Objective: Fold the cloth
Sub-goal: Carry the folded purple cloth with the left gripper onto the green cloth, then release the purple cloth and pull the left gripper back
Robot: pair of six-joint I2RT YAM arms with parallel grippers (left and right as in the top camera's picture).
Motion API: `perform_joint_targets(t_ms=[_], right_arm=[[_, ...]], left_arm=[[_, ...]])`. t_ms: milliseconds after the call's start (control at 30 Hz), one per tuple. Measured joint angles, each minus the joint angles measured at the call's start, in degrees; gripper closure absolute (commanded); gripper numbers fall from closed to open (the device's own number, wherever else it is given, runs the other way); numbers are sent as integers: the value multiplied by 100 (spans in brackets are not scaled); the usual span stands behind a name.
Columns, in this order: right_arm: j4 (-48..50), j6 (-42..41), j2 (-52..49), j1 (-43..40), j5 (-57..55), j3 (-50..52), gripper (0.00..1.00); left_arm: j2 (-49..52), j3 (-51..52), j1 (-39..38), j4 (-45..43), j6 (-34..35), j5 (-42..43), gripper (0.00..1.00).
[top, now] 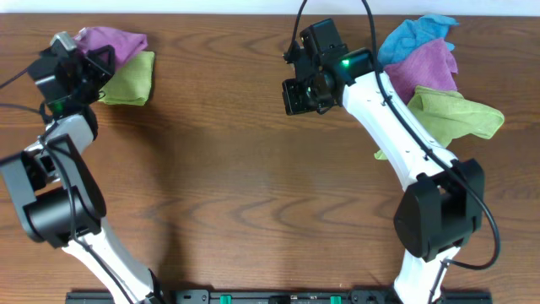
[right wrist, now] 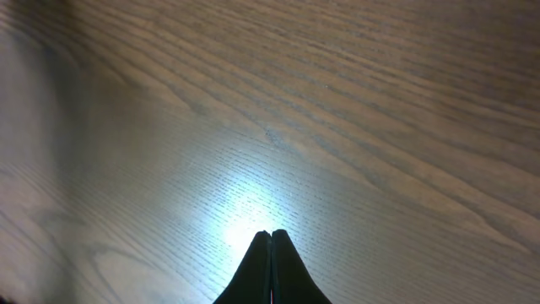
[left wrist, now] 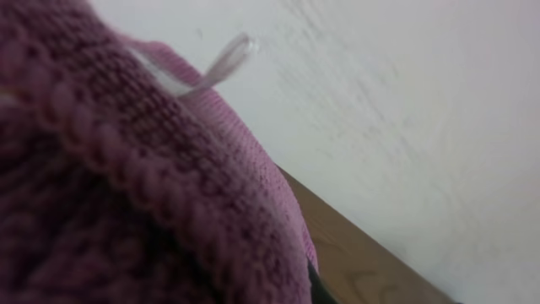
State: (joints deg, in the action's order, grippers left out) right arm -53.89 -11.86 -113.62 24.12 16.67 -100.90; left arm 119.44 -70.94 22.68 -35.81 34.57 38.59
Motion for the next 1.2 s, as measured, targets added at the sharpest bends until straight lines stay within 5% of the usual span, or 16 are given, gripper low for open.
perform_joint_targets(t_ms=[900,933,1000,1067,1200], right_arm=[[9,0,0,66,2,0,98],[9,0,0,66,0,0,98],[9,0,0,66,2,0,99],[11,0,0,66,0,0,98],[11,0,0,66,0,0,98]], left_arm=[[310,-109,-240,1064,-2,-1014,94],[310,-109,-236,1132,7,-1021,81],[310,-109,-229,1158,0,-1008,32],[310,-109,-212,1161,37,-938,2],[310,-109,-118,1176,184,-675,5]])
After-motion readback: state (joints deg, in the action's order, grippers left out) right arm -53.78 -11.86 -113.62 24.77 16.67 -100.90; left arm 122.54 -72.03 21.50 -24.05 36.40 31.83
